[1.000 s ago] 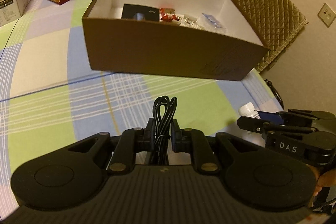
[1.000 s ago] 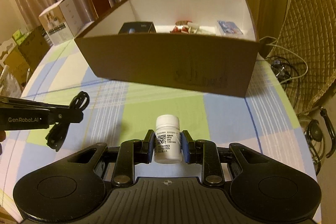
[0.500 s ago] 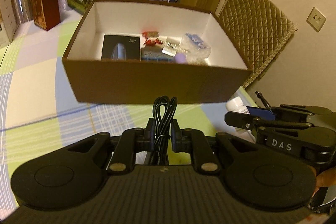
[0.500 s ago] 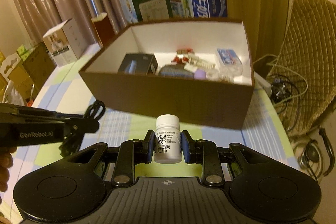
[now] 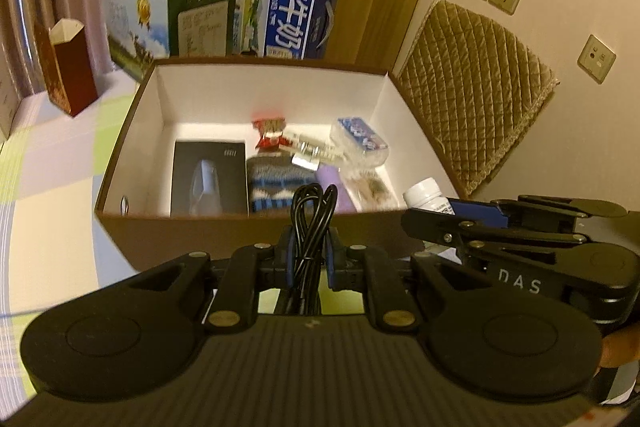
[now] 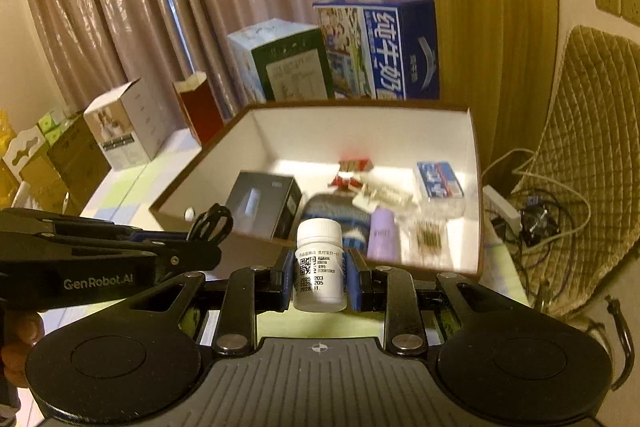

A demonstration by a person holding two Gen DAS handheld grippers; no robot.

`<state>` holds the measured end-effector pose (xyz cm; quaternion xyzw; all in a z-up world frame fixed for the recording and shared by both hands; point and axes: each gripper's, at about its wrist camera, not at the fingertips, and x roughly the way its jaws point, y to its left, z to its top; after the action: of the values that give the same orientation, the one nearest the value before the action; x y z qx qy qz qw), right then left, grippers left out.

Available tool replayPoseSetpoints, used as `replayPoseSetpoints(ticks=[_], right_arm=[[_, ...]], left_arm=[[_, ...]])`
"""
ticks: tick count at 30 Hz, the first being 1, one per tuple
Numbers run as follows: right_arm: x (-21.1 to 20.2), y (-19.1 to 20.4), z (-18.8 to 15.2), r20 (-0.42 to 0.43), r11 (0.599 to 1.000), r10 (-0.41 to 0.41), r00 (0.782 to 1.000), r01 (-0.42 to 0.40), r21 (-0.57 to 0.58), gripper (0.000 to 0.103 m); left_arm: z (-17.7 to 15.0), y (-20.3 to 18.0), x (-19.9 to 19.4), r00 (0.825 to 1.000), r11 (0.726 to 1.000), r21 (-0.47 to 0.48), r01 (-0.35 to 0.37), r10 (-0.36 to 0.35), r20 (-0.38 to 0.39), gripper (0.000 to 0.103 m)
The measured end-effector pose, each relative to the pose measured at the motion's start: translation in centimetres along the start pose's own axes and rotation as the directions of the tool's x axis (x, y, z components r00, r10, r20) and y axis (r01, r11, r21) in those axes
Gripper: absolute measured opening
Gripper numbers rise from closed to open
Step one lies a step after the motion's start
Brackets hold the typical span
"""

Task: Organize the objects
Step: 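Lift cable with left tool while right tool lifts pill bottle toward the box, then lower cable with left tool while right tool lowers pill bottle into box, opening both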

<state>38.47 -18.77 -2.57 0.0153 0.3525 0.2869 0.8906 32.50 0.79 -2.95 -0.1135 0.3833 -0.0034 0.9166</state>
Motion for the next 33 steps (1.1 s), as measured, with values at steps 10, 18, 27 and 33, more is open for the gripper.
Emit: replayPoseSetpoints(ticks=[10,18,27,33], right_arm=[[1.8,-1.9,3.4,0.031,1.000,-0.008,0.999,0.007,0.023,0.024],[3.9,-3.3,5.5,0.029,0.999,-0.008,1.000,0.007,0.037,0.024],[7.4,-4.9,6.6,-0.014,0.998,-0.002,1.000,0.003,0.070,0.024],[9.3,-5.9,6.5,-0.046,0.995,-0.001,0.999,0.006,0.096,0.024]], left_arm=[[4.4,0.3,2.2,1.000,1.000,-0.009,0.000,0.000,0.030,0.011],[7.0,0.9,4.8,1.000,0.999,-0.034,-0.010,0.010,0.021,0.011],[8.3,2.0,9.4,0.998,0.996,-0.072,-0.046,0.043,-0.046,0.011],[8.7,2.7,11.9,0.994,0.995,-0.081,-0.066,0.059,-0.090,0.011]])
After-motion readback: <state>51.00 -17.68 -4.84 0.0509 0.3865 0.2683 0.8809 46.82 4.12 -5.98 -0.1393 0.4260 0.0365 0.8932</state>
